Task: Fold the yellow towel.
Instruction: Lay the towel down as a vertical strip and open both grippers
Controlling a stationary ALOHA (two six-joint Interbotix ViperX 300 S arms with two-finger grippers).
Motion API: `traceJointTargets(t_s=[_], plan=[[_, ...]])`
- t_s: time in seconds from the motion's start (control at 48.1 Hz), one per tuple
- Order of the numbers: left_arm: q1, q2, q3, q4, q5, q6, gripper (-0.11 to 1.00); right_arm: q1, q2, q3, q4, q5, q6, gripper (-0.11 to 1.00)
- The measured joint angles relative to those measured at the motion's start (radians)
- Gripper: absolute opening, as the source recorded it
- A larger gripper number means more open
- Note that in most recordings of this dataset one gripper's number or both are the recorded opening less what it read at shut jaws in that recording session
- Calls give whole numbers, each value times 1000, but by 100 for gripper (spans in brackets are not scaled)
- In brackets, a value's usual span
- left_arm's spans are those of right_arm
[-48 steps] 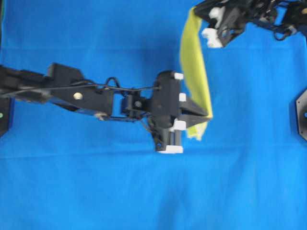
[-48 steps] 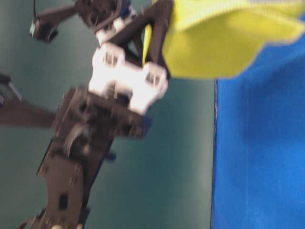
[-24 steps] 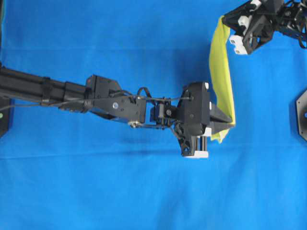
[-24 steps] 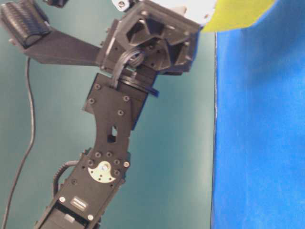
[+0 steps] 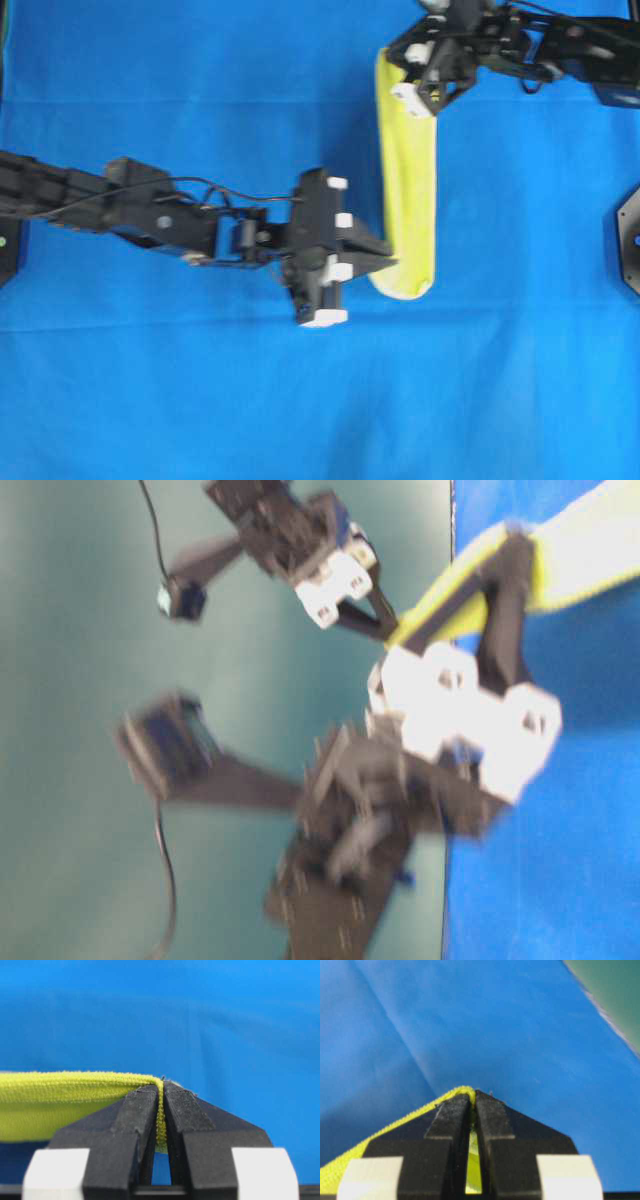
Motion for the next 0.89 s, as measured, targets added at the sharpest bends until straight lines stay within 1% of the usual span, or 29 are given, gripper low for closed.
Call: traceJointTargets(t_s=[0.104,0.187,0.291,0.582,0.603,0.645,0.686,0.707,0.749,0.77,0.832,0.874,0.894], plan=[[-5,-31,67,2,-21,-31,2,18,52,-52,0,0,-2,3],[-9,-43,97,0,-25,-41,2,32,80,-78,-2,0,-2,3],[-14,-48,103,0,-25,-43,2,40,95,-92,-6,0,-2,3],[-15,-48,101,0,-18,-40,4,46,98,-91,-44,0,-3,3],[-17,-48,100,0,-17,-38,7,46,100,-91,-48,0,-5,3],[-17,-48,100,2,-14,-38,16,44,103,-91,-52,0,-5,4],[-23,-48,98,2,-9,-38,28,43,104,-89,-55,0,-5,4],[-25,-48,98,0,-8,-38,34,44,106,-89,-55,0,-5,7],[-31,-48,98,2,-6,-38,46,43,107,-89,-58,0,-5,18],[-34,-48,97,2,-6,-38,53,41,109,-89,-60,0,-6,27],[-48,-48,95,3,3,-37,71,38,110,-87,-66,0,-6,45],[-54,-48,95,3,8,-35,79,35,110,-86,-74,-2,-6,56],[-55,-46,95,3,11,-35,82,35,110,-84,-78,-2,-6,61]])
